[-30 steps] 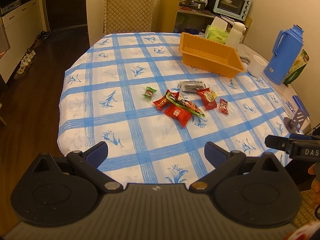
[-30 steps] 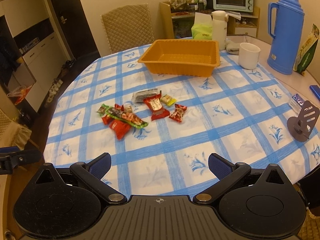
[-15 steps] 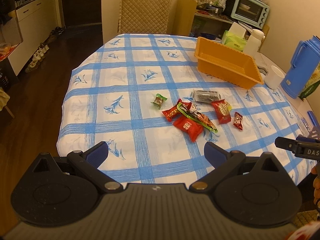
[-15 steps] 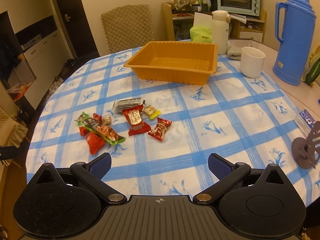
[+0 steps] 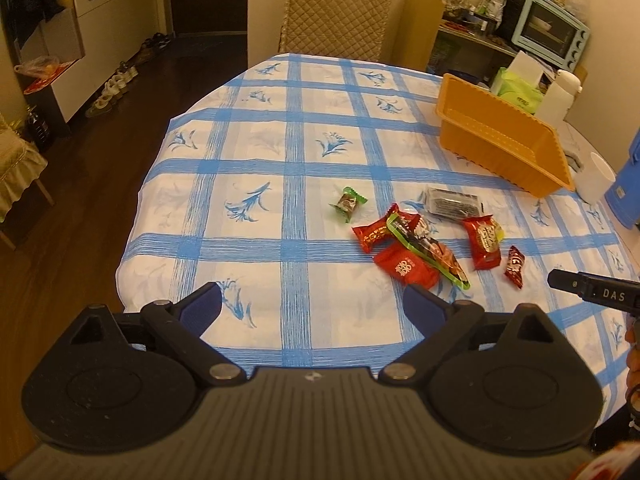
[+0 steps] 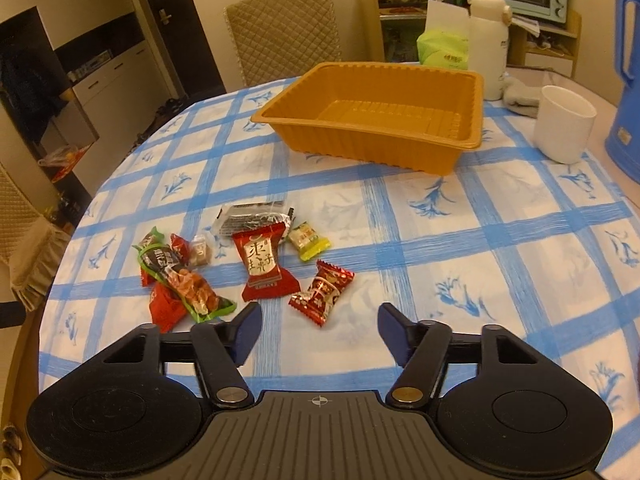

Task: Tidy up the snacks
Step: 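Grasp the small red-brown wrapped candy with the right tool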

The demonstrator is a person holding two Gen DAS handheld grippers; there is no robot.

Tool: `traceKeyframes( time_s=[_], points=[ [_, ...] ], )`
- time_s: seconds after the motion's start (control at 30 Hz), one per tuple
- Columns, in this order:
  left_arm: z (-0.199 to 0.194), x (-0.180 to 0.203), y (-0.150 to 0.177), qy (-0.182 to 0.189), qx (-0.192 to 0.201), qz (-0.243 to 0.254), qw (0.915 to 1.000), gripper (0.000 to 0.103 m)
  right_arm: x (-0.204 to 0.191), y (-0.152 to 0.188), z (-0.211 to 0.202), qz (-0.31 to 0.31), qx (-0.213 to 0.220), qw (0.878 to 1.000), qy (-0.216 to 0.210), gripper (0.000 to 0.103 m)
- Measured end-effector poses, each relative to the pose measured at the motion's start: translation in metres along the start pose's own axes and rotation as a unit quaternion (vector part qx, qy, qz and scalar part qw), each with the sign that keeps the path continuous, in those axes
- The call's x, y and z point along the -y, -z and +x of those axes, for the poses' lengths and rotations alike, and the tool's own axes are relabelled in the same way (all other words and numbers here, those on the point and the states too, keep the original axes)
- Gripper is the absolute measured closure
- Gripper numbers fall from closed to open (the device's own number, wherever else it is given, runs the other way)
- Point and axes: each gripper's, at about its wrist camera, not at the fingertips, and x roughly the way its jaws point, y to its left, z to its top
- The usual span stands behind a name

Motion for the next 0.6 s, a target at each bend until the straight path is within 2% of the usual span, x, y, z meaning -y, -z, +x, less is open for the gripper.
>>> traceKeyframes(
  time_s=[0.17, 0.6],
  points=[
    [0.009, 0.002, 0.000, -0.013, -0.009, -0.013, 0.9998, 0.008, 0.004, -0.009, 0.024, -0.005, -0.009, 1.000, -0.012, 0.057],
    [0.014, 0.003, 0.000, -0.037, -0.017, -0.027, 0.9988, 0.008, 0.007, -0.017, 0.067, 0.002, -0.033, 0.999, -0.011, 0.068]
  ],
)
